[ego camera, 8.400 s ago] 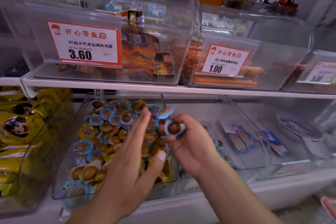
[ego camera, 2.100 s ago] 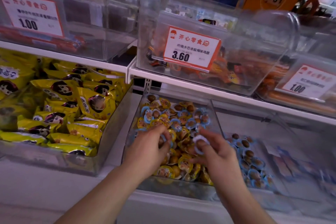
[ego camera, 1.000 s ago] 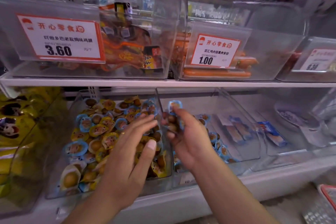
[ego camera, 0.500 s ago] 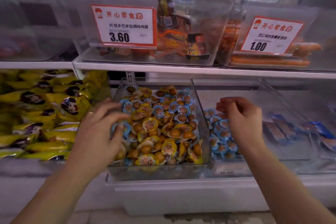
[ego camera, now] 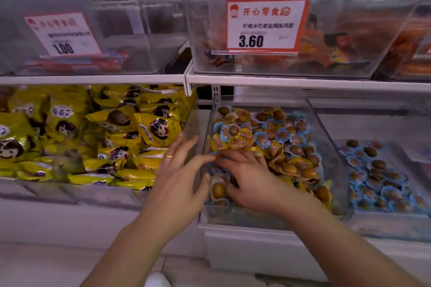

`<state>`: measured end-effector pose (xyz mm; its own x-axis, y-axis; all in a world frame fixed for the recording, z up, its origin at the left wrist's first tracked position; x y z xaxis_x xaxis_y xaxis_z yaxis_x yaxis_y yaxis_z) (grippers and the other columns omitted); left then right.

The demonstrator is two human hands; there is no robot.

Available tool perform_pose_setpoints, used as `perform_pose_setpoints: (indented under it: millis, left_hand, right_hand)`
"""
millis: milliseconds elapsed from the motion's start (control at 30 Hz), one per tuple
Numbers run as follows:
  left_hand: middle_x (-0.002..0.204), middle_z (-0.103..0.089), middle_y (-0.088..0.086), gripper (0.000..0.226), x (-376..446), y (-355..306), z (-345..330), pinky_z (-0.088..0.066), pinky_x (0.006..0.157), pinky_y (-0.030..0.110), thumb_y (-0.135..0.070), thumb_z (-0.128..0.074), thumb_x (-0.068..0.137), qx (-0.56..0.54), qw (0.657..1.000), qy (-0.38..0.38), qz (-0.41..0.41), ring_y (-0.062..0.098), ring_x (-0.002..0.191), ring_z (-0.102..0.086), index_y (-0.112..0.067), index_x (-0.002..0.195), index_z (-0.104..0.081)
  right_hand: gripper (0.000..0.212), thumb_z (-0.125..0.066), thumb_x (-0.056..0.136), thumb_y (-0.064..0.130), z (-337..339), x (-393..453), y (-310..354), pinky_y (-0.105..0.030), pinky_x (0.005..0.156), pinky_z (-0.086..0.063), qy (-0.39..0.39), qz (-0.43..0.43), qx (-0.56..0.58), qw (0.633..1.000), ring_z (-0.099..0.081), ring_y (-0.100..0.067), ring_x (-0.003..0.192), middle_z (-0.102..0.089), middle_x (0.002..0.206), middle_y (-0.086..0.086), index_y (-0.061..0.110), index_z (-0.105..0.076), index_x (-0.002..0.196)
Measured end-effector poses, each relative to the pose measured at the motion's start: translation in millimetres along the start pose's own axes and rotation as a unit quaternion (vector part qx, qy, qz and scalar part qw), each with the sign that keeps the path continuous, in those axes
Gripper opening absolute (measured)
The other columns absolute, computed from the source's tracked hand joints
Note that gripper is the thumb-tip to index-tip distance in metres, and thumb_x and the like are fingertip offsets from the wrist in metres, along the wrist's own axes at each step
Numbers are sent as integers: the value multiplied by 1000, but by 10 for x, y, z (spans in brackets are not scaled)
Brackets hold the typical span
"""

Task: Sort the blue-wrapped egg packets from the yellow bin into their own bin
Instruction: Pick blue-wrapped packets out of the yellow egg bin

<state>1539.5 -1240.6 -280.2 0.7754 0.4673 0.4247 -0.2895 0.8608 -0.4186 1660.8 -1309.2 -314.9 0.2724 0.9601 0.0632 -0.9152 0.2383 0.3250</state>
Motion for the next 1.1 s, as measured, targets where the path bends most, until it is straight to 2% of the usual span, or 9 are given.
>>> perform_pose_setpoints:
  millis: [167, 300, 400, 500, 633, 767, 933, 1033, 1100]
  left_hand:
    - [153, -39, -2, 35, 34, 6, -116, -26, 118, 48, -20, -64, 87, -14, 1000, 10, 16, 17, 151, -10, -31, 120, -64]
    - [153, -37, -5, 32, 44, 58, -100, -21, 120, 40, -26, -62, 88, -26, 999, 13, 22, 13, 151, -7, -36, 118, -64]
    - [154, -36, -6, 31, 34, 32, -86, -20, 120, 39, -26, -60, 89, -31, 999, 12, 23, 12, 151, -5, -37, 118, -63]
    - [153, -37, -7, 31, 38, -1, -72, -18, 120, 38, -23, -60, 88, -40, 999, 0, 30, 11, 150, -6, -37, 116, -63]
    - [150, -40, -9, 30, 86, -4, -36, -22, 120, 40, -21, -60, 88, -56, 997, -22, 55, 11, 149, -11, -35, 114, -65]
    - [147, -44, -7, 28, 123, -13, -16, -26, 118, 44, -23, -61, 87, -48, 996, -45, 54, 15, 148, -16, -33, 113, -66]
    - [157, -34, 6, 32, 125, -116, -144, -13, 119, 59, -53, -52, 90, 176, 984, 18, 14, 32, 152, -7, -35, 110, -69]
    - [161, -26, 11, 27, 201, -236, -179, -3, 116, 65, -47, -56, 90, 259, 965, 28, 19, 38, 152, 1, -32, 107, -73]
    - [165, -13, 13, 33, 247, -358, -226, 6, 116, 66, -38, -52, 90, 287, 958, 22, -2, 37, 151, 11, -28, 116, -70]
  right_hand:
    - [72, -61, 81, 45, -57, 186, -152, -53, 106, -26, 35, -52, -29, 998, -25, -23, 137, -30, 152, 15, 49, -30, 146]
    - [57, -63, 85, 42, -2, 272, -136, -52, 97, -35, 30, -47, -93, 994, -32, -26, 128, -41, 136, 9, 44, -42, 138]
    - [49, -68, 85, 30, 62, 255, -64, -43, 97, -47, -5, 4, -84, 996, -47, -25, 121, -51, 128, 5, 33, -53, 131]
    - [36, -68, 88, 21, 154, 175, -73, -35, 93, -49, -65, 31, -33, 997, -57, -21, 112, -61, 120, 4, 25, -65, 123]
    - [22, -66, 93, 23, 192, 100, -140, -32, 88, -50, -86, 44, 16, 995, -60, -14, 101, -64, 106, 7, 23, -71, 115]
    - [14, -68, 93, 20, 304, 32, -245, -11, 84, -41, -150, 23, 115, 982, -57, 0, 93, -62, 100, 12, 24, -71, 106]
    - [17, -66, 94, 23, 413, -42, -379, -8, 81, -44, -197, -36, 228, 953, -60, 5, 99, -65, 104, 19, 39, -64, 102]
    - [15, -65, 95, 30, 487, -120, -532, -7, 67, -46, -248, -102, 278, 922, -63, 5, 88, -69, 96, 18, 44, -63, 101]
    - [18, -64, 95, 30, 583, -206, -627, -7, 59, -44, -298, -123, 294, 900, -65, 3, 79, -69, 90, 17, 48, -62, 94]
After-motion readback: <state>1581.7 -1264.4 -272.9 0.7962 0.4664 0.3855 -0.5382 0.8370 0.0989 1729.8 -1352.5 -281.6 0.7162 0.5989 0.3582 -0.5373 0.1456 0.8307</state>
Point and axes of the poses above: each hand's wrist, its own x-axis towards the middle knuckle, its own z-axis out of the back of the hand, y = z × x, the point moved 8 cm from there along x, towards the middle knuckle
